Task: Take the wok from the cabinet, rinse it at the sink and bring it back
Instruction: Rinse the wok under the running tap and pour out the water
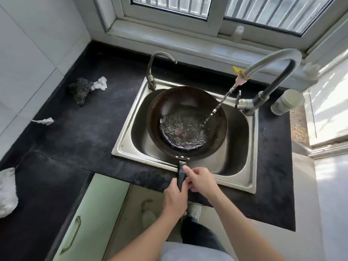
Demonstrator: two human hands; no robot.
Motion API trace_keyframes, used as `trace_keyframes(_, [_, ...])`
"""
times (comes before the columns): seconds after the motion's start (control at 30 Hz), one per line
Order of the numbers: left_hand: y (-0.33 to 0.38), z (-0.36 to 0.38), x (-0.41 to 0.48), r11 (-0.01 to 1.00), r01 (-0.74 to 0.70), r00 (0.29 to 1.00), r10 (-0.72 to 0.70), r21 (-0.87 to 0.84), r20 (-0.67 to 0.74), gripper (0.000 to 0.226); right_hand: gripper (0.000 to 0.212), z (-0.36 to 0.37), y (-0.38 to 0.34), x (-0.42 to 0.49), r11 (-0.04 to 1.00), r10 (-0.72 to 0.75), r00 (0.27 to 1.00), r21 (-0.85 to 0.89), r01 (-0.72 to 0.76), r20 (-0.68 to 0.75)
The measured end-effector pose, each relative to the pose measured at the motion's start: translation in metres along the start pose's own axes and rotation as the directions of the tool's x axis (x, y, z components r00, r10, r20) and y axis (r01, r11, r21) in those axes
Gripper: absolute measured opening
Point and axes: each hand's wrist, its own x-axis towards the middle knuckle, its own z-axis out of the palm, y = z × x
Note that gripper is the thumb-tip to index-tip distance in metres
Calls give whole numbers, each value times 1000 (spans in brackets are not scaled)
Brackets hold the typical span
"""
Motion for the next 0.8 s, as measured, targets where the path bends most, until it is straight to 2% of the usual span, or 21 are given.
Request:
trace_keyframes(0.2, [-4, -5, 3, 985, -105, 994, 110, 141, -28, 26, 55, 21, 2, 9, 997, 33, 993, 71, -24, -118])
trace_keyframes(0.33, [-7, -12, 1, 992, -81, 996, 76, 100, 57, 39, 55, 26, 5, 11, 986, 50, 989, 166, -27, -137])
trace_keyframes(0.37, [-10, -13, 0, 998, -42, 994, 38, 37, 100, 36, 53, 27, 6, 12, 984, 54, 989, 177, -30, -137])
trace_keyframes(0.43, [-13, -16, -7, 977, 82, 975, -37, -198, 217, 26, 43, 27, 6, 11, 974, 64, 990, 225, -34, -126])
trace_keyframes(0.53, [-12, -19, -21, 834, 338, 903, -158, -436, 399, 24, 43, 26, 8, 9, 951, 89, 994, 303, -64, -69])
trace_keyframes(0.63, [-12, -18, -25, 787, 388, 890, -185, -480, 416, 29, 46, 28, 11, 5, 947, 90, 995, 315, -68, -54])
trace_keyframes(0.7, [-13, -18, -25, 786, 388, 893, -193, -480, 407, 33, 55, 32, 13, 3, 912, 115, 993, 395, -107, 3])
trace_keyframes(0.8, [-14, -20, -24, 783, 389, 893, -190, -486, 408, 34, 41, 42, 9, -1, 808, 156, 976, 548, -214, 152])
